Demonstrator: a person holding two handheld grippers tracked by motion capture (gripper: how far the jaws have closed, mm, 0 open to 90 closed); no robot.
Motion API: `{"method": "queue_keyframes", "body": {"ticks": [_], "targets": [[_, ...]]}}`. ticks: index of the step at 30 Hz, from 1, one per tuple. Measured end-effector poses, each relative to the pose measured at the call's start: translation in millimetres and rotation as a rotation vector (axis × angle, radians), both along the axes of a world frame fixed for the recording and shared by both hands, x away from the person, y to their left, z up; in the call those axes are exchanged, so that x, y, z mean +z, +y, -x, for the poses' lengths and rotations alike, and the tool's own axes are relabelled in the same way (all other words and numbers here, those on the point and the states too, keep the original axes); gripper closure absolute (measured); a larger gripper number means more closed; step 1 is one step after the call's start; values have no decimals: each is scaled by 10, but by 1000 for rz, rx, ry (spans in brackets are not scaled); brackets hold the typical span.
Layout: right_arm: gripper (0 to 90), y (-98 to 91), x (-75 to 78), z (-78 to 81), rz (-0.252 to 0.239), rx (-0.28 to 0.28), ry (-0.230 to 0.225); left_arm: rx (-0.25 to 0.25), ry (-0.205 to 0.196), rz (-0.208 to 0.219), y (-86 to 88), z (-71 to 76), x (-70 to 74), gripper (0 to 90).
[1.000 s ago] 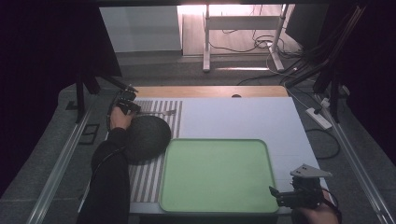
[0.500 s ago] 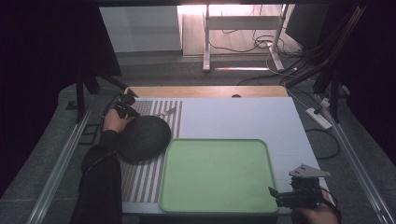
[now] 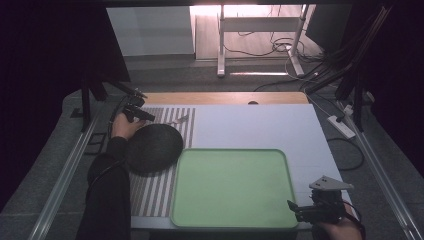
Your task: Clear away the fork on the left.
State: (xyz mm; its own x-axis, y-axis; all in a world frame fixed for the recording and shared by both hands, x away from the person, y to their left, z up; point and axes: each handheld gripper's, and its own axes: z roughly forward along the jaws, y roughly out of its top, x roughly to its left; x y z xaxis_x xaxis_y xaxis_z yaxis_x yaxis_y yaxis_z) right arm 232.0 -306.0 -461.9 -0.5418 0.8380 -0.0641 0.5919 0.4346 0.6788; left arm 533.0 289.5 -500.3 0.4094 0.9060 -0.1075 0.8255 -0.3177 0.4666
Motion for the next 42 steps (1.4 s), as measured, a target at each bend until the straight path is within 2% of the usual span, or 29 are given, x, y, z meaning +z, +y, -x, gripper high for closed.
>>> {"method": "queue_keyframes", "body": {"ticks": [2, 5, 11, 14, 17, 22, 25, 28, 30, 32, 37, 42], "targets": [[0, 0, 0, 0, 0, 1, 0, -4, -2, 25, -44, -26, 2, 386], [0, -1, 0, -1, -1, 2, 1, -13, -2, 35, -101, -56, 3, 283], [0, 0, -2, -1, -3, 3, 2, -52, 26, 73, -232, -119, -25, 110], [0, 0, -2, -1, -2, 5, 4, -78, 36, 61, -312, -144, -55, 16], [0, 0, -2, -1, -2, 5, 3, -84, 50, 46, -377, -172, -94, 0], [0, 0, -2, 0, -2, 8, 4, -83, 84, -26, -484, -234, -184, 0], [0, 0, -3, -1, -2, 9, 4, -92, 89, -58, -528, -251, -230, 0], [0, 2, -3, 1, -2, 10, 4, -84, 91, -56, -533, -265, -264, 0], [0, 3, -3, 1, -1, 10, 5, -78, 85, -70, -523, -274, -276, 1], [0, 3, -2, 3, 0, 11, 4, -74, 75, -95, -524, -270, -263, 42], [0, 8, -4, 4, 3, 15, 5, -90, 67, -100, -474, -261, -232, 150], [0, 10, -5, 2, 7, 17, 5, -126, 29, -83, -374, -213, -194, 462]]}}
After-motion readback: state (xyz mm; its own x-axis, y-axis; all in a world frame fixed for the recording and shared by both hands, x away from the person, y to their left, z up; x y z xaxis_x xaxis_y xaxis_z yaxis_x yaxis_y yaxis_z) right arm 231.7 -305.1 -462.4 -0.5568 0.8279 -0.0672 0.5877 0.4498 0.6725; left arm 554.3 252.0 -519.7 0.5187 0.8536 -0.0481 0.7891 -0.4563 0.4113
